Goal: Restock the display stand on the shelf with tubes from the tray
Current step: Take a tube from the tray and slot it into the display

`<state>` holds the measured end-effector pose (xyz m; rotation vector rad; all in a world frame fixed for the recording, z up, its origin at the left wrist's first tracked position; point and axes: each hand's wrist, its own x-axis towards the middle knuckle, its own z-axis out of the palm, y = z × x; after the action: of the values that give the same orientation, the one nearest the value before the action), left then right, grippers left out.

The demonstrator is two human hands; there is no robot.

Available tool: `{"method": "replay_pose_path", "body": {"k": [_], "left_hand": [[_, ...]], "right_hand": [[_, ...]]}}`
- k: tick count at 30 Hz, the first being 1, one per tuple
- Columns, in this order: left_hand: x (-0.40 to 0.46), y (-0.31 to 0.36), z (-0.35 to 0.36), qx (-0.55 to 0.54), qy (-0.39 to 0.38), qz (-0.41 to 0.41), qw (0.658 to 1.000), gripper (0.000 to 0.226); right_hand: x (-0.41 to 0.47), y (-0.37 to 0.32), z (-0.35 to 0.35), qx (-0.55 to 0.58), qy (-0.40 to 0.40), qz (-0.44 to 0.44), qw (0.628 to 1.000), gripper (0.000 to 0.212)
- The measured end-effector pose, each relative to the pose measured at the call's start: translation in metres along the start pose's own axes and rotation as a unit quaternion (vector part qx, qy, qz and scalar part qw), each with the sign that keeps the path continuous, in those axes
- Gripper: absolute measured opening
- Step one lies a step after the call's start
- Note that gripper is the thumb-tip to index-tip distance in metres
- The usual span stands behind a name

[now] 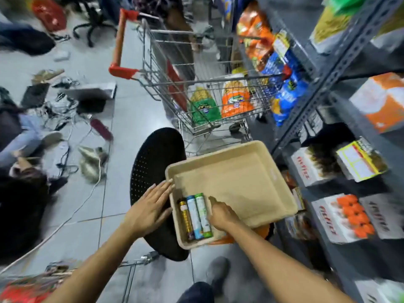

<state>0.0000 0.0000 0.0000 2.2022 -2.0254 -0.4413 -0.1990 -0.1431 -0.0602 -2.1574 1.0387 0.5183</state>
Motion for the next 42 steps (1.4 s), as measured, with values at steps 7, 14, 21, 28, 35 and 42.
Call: {"method": "replay_pose_path", "body": {"k": [7,14,21,28,35,42], "left_hand": [[0.001,-0.002,0.006,-0.001,0.02,-0.025,1.0,0.063],[0.001,-0.001,0.006,-0.008,0.027,-0.052,0.998,0.063],[-0.001,-0.002,0.008,-0.006,0.042,-0.062,0.997,0.062],[-0.003,-0.003,0.007,-0.003,0.038,-0.067,0.997,0.06],[0.019,0.01,-0.014,-0.038,0.04,-0.008,0.998,0.076],[0.175,0.151,-0.105,-0.121,0.154,0.199,0.96,0.073]], "right_hand": [[0.051,-0.021,-0.017,-0.047,-0.026,-0.02,0.998,0.055],[0.075,-0.031,-0.02,-0.096,-0.066,-0.021,0.993,0.037],[0.088,-0.045,-0.018,-0.065,-0.039,0.014,0.997,0.035],[0.076,-0.055,-0.061,0.001,-0.04,0.032,0.999,0.05],[-0.028,-0.052,-0.212,-0.039,0.083,-0.05,0.995,0.037],[-0.247,-0.023,-0.369,-0.065,0.282,-0.087,0.953,0.027]]}}
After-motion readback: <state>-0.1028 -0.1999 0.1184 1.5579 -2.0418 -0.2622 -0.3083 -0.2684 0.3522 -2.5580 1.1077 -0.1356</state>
